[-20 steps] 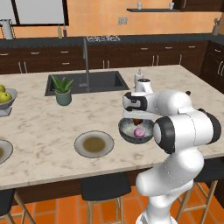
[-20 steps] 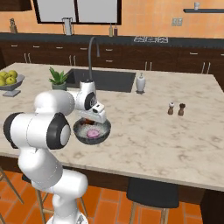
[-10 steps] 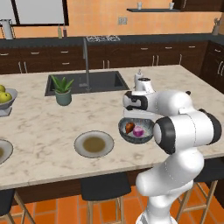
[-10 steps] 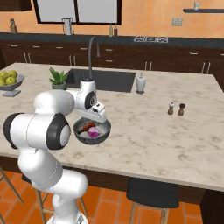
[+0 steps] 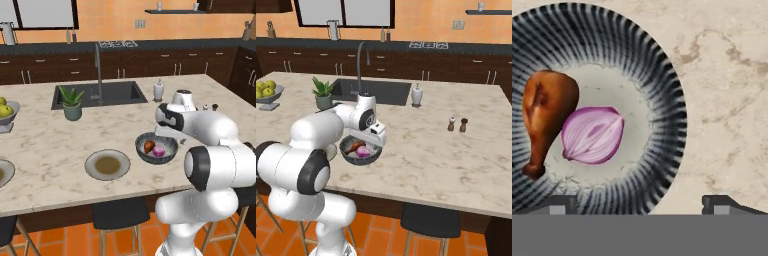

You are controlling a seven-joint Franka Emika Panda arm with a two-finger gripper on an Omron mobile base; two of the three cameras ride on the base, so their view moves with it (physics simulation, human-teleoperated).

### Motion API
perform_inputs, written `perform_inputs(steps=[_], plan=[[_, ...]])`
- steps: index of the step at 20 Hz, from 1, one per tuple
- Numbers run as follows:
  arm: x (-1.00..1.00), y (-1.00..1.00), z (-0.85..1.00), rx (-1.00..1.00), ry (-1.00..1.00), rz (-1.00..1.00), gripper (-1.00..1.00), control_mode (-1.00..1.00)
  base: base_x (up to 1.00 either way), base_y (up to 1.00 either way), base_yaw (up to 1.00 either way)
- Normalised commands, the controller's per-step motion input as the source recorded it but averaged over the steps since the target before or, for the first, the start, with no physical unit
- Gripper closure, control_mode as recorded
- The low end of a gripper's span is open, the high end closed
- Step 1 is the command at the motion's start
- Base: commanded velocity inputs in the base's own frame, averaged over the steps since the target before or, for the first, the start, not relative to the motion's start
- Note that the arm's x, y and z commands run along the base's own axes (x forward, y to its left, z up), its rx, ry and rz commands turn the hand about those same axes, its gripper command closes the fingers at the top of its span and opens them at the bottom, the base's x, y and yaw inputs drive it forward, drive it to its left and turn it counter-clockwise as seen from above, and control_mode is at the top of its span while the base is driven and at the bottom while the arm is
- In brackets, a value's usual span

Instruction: Pick the chicken drumstick and onion from their plates and place them in the bowl. Then put the bowl in the fridge.

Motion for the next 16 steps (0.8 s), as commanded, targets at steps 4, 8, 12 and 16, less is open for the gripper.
perform_inputs(steps=[4, 8, 12, 16], plan=[[-0.02, -0.67, 0.0, 0.1, 0.0, -0.01, -1.0, -1.0, 0.0, 0.0, 0.0], [0.31, -0.23, -0.19, 0.03, 0.07, 0.0, -1.0, -1.0, 0.0, 0.0, 0.0], [0.37, 0.01, -0.28, 0.0, 0.0, 0.0, -1.0, -1.0, 0.0, 0.0, 0.0], [0.19, 0.14, -0.35, 0.0, 0.02, 0.02, -1.0, -1.0, 0.0, 0.0, 0.0]])
